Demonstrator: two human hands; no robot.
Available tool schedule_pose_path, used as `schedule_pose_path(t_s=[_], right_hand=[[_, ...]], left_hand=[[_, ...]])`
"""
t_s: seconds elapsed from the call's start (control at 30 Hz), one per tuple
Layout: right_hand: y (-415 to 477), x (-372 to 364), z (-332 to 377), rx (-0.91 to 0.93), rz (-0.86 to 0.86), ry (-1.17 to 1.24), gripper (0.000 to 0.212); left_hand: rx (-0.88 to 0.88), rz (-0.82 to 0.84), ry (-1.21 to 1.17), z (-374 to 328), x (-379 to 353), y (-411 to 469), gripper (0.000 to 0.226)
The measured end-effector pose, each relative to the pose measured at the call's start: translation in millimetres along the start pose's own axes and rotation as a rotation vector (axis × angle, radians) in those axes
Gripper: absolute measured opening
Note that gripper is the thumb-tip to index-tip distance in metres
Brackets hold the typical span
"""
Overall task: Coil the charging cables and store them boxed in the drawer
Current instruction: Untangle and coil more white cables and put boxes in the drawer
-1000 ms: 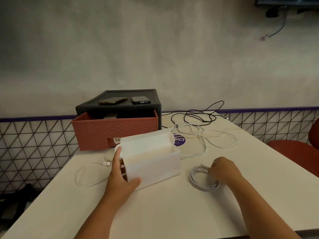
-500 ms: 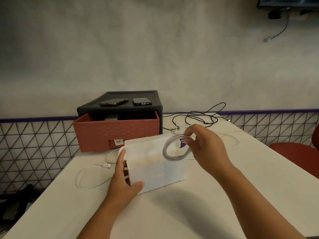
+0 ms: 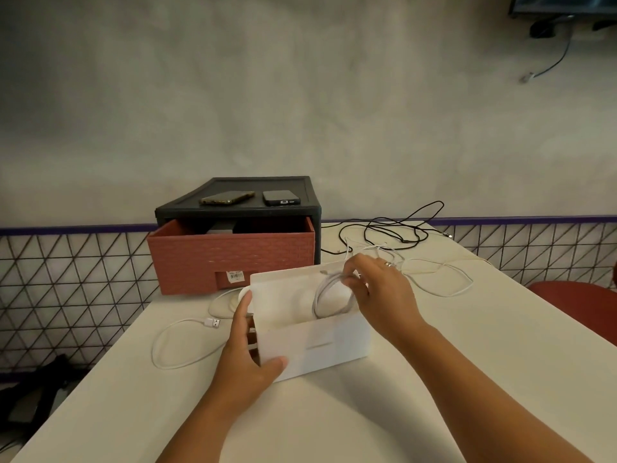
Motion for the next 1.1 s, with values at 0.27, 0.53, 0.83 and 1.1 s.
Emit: schedule_pose_path(t_s=[0.27,0.53,0.83,1.1], right_hand=[[9,-15,-13,-0.269,0.511,-0.041,0.01],[22,-25,-2,-0.172,0.662,-0.231,0.018],[11,-22,-13,-0.203,0.576,-0.074,0.029],[-28,-8,-43,-0.316,0.294,0.164,0.01]], left_hand=[[-0.002,0.016,-0.015,-2,-1,0,0.106],[-0.018,0.032,-0.024,-4,-1,-1,0.103],[0.009,0.054,-0.024,0,0,1,0.102],[0.042,0.085,0.02,4,-3,4,0.095]])
Point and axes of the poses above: each hand's wrist, its own y-axis towards the middle knuckle, its own x-axis out of the back of the hand, z = x × y, the point moved 4 cm from there along y, towards the middle knuckle, and after that the axes turned 14 degrees about y, right-handed, at the moved point
